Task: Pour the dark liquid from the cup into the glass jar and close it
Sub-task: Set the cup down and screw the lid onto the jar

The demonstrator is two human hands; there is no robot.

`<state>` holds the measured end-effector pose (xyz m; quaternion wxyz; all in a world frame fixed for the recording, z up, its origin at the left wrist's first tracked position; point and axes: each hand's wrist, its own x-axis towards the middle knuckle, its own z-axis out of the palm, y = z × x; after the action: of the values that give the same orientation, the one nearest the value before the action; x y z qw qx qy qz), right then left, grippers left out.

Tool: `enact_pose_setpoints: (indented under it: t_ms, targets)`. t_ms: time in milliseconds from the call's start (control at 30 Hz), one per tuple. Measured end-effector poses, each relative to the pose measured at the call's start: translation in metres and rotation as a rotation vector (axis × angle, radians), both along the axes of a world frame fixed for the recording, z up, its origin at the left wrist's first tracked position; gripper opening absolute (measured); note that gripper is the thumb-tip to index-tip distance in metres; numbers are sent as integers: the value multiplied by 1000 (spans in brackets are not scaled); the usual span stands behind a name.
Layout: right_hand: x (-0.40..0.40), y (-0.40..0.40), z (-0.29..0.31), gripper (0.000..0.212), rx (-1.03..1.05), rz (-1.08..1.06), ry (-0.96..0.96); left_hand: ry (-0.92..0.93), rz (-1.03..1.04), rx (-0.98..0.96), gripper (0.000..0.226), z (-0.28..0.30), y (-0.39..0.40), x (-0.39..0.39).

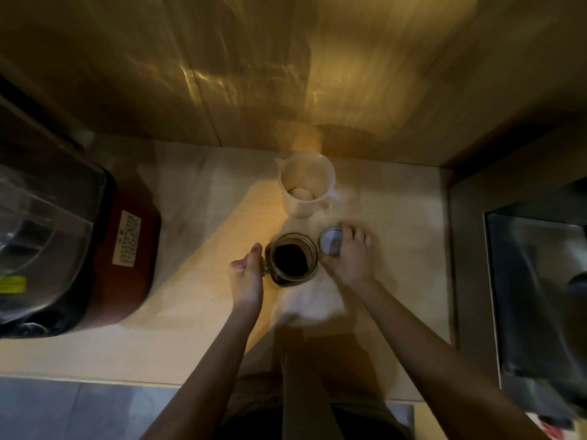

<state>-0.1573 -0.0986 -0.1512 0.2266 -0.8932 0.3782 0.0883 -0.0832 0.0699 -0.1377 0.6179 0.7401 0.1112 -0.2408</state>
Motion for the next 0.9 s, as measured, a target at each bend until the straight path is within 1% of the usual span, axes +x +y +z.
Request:
enact_pose_setpoints:
  t_ms: [133,267,400,533,567,633,700,733,767,800,900]
  targets:
    - [-14,-8,16,78,98,2,-79,25,-33,6,47,-8,-4,-4]
    - [-29,-16,37,81,152,112,-199,30,-41,1,47,-11,-5,-3]
    - [-37,-19,56,86,167,228,-233,32,0,34,42,-13,-4,2]
    - [-35,-13,73,90,229,312,-266,-11,-128,97,45,-10,2,5]
    - [-33,-11,77,91,249,343,-262,-29,-167,112,44,-7,3,6]
    - [-30,-7,85,92,275,397,-239,-123,-278,146,41,-5,7,8]
    - [-27,-5,92,93,258,430,-224,-232,-347,244,31,0,13,11]
    - [-25,-4,95,93,247,439,-221,-268,-360,266,25,3,18,12]
    - [-23,-3,99,93,244,447,-219,-285,-390,246,22,6,23,15]
    - [-22,-2,102,94,248,456,-218,-296,-449,206,29,10,29,17]
    - [-18,1,110,95,275,485,-243,-316,-757,161,73,21,39,21]
